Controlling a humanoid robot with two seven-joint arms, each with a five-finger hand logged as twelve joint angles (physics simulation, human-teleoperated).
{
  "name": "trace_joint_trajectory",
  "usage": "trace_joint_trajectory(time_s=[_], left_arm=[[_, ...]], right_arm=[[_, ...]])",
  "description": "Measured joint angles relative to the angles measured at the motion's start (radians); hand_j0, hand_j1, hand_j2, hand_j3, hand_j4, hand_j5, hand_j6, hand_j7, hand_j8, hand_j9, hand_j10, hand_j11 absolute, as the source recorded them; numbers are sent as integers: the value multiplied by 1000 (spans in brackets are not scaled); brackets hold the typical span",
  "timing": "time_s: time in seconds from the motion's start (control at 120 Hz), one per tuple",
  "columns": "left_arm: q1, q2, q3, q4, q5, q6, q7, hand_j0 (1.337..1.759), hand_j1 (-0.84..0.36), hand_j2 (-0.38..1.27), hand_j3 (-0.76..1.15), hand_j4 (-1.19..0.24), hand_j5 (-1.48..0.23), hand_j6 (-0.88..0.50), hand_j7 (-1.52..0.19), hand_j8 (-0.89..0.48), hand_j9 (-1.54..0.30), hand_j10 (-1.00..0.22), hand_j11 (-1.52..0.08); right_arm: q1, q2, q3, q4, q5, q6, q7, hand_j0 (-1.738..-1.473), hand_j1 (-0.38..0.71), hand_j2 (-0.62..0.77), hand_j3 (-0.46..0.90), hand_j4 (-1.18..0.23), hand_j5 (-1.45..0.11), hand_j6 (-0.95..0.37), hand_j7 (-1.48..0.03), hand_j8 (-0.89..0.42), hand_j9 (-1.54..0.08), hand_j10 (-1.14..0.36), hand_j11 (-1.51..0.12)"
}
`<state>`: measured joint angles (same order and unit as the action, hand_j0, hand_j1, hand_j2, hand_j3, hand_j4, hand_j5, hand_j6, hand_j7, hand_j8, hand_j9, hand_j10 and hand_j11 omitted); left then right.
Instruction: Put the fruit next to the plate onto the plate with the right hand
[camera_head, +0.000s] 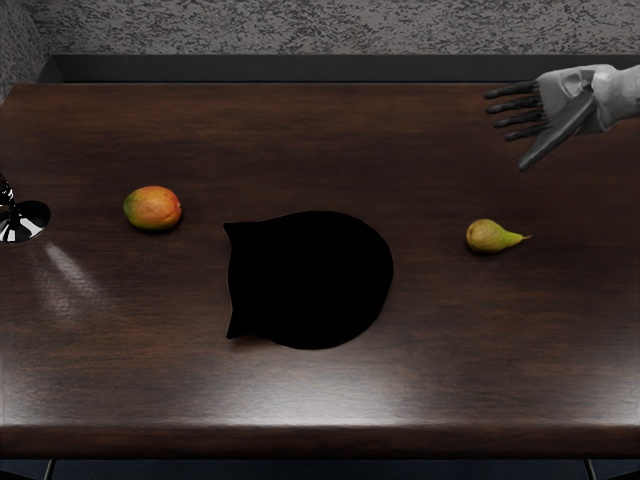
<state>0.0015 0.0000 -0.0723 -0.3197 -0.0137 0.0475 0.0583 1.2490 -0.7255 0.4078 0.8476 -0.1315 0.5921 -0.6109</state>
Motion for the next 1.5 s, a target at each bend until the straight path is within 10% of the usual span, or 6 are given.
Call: trace_joint_trajectory(time_s=[0.208,0.492,0.667,1.008,1.5], left_arm=[[0,0,0,0,0,0,0,1658,346,0,0,-2,-3,-2,-3,-2,-3,-2,-3],[0,0,0,0,0,0,0,1658,346,0,0,-2,-3,-2,-3,-2,-3,-2,-3],[0,0,0,0,0,0,0,1658,346,0,0,-2,-3,-2,-3,-2,-3,-2,-3],[0,0,0,0,0,0,0,1658,346,0,0,-2,-3,-2,-3,-2,-3,-2,-3],[0,0,0,0,0,0,0,1658,346,0,0,-2,-3,-2,-3,-2,-3,-2,-3]], right_arm=[[2,31,-54,-7,1,17,0,-1658,-318,7,0,-32,-42,-35,-42,-32,-42,-31,-42],[391,283,-811,20,-29,-214,0,-1658,-326,-1,0,-22,-27,-23,-27,-22,-27,-21,-27],[495,245,-927,292,-68,-486,0,-1658,-326,-3,0,-22,-27,-23,-26,-22,-26,-21,-26],[522,214,-1032,651,-123,-815,0,-1658,-326,-3,0,-21,-26,-22,-26,-22,-26,-21,-26],[394,211,-1043,703,-293,-1081,0,-1658,-320,-4,0,-26,-33,-27,-33,-27,-33,-26,-33]])
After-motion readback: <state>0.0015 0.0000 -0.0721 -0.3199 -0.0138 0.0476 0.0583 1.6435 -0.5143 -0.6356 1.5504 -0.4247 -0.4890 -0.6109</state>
